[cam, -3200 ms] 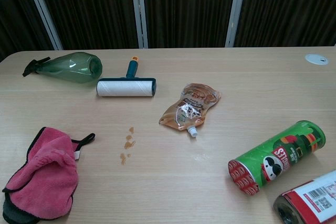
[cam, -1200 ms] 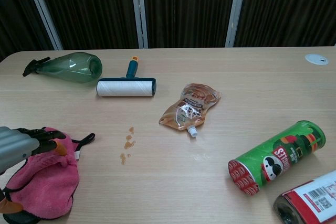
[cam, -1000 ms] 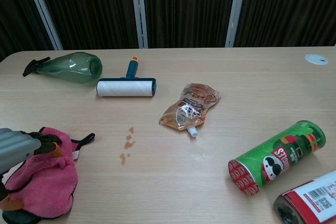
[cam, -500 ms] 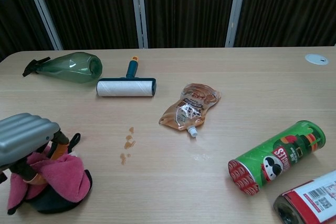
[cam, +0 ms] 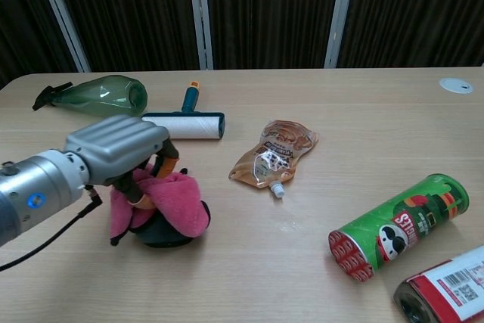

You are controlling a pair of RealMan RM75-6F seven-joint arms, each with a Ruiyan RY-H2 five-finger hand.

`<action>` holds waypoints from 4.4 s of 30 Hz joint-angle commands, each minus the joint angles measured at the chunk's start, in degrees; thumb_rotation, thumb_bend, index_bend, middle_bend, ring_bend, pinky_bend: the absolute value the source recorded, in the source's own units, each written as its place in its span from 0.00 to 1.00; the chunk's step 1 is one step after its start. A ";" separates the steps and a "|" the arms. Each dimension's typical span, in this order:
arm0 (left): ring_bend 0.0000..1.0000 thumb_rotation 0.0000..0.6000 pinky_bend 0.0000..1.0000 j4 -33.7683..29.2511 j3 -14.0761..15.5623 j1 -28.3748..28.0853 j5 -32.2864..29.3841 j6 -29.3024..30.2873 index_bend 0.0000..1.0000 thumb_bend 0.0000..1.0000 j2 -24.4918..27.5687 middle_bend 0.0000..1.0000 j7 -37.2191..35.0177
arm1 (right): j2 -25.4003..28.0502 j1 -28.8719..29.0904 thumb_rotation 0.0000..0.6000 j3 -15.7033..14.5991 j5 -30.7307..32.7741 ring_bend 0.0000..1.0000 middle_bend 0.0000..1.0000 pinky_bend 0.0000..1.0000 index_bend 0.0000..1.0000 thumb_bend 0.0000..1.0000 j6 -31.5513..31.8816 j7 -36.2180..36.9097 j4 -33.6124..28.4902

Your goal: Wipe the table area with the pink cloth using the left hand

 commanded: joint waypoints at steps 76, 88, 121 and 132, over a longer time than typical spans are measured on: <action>0.58 1.00 0.57 13.73 3.19 -5.16 -3.00 -0.81 0.86 0.50 -16.36 0.65 -8.30 | -0.19 -0.44 1.00 0.19 -0.82 0.00 0.00 0.05 0.00 0.06 1.67 -0.51 -0.56; 0.58 1.00 0.57 25.35 -3.14 -8.50 -5.43 -2.94 0.86 0.50 -15.99 0.65 -9.21 | -0.29 -0.34 1.00 0.06 -0.74 0.00 0.00 0.05 0.00 0.06 1.26 -1.06 -0.41; 0.57 1.00 0.56 7.73 0.45 2.81 -3.74 4.44 0.84 0.50 13.98 0.63 -18.03 | -0.16 -0.10 1.00 -0.16 0.01 0.00 0.00 0.05 0.00 0.06 0.23 -3.52 -0.13; 0.00 1.00 0.00 3.52 2.29 5.01 -5.14 1.35 0.04 0.00 20.49 0.00 -23.11 | -0.08 -0.20 1.00 -0.36 -0.06 0.00 0.00 0.05 0.00 0.06 0.26 -4.40 -0.64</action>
